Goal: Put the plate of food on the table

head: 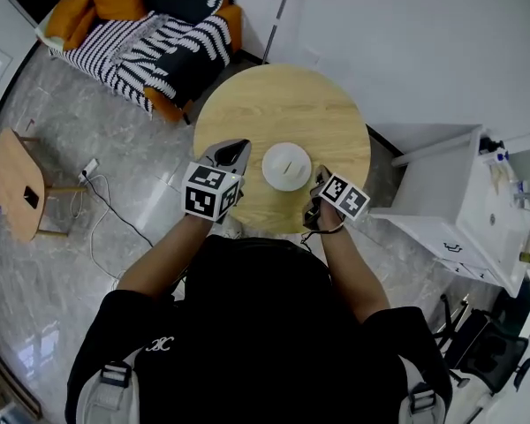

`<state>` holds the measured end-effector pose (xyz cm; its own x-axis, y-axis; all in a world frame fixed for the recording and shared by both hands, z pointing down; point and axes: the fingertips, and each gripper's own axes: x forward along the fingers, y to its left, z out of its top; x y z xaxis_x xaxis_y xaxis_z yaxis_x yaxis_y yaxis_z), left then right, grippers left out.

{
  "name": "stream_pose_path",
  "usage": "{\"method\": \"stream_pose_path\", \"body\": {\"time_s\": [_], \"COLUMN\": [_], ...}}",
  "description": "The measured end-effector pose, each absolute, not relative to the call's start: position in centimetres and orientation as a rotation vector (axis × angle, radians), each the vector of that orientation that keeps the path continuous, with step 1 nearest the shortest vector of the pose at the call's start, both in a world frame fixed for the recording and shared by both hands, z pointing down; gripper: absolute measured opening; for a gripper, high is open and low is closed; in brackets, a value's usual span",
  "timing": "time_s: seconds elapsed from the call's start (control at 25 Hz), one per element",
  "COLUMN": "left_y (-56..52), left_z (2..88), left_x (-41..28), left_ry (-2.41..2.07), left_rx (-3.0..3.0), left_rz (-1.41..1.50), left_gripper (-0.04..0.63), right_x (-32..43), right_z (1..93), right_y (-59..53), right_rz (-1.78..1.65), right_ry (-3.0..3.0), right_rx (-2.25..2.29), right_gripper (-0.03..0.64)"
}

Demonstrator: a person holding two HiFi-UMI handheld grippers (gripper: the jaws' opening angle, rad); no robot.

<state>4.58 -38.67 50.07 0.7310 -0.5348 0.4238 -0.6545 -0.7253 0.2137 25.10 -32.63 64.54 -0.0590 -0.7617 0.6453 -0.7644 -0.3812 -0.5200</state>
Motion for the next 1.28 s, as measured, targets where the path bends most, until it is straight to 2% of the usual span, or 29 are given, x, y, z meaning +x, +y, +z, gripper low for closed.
{"method": "stream_pose_path", "body": {"time_s": [0.56, 1.0, 1.28], "left_y": [-39.1, -38.3, -37.8], "left_z": [49.6, 49.4, 50.1], "left_x": [8.1, 10.5, 10.8], "left_ry": [-0.751, -0.659, -0.629], "left_rx": [2.667, 2.696, 2.700], "left_rz": [0.465, 0.451, 0.480], "left_gripper": [0.008, 0.008, 0.008], "right_x": [26.6, 27.1, 27.0], "right_z": [52.9, 47.4, 47.2], "right_y": [-32.2, -30.7, -30.4], "right_rz": [0.770, 0.431, 0.415], "right_ry": [-1.904, -1.894, -1.901], "right_rx": [2.295, 2.348, 2.343], "right_gripper": [0.008, 0.008, 0.008]}}
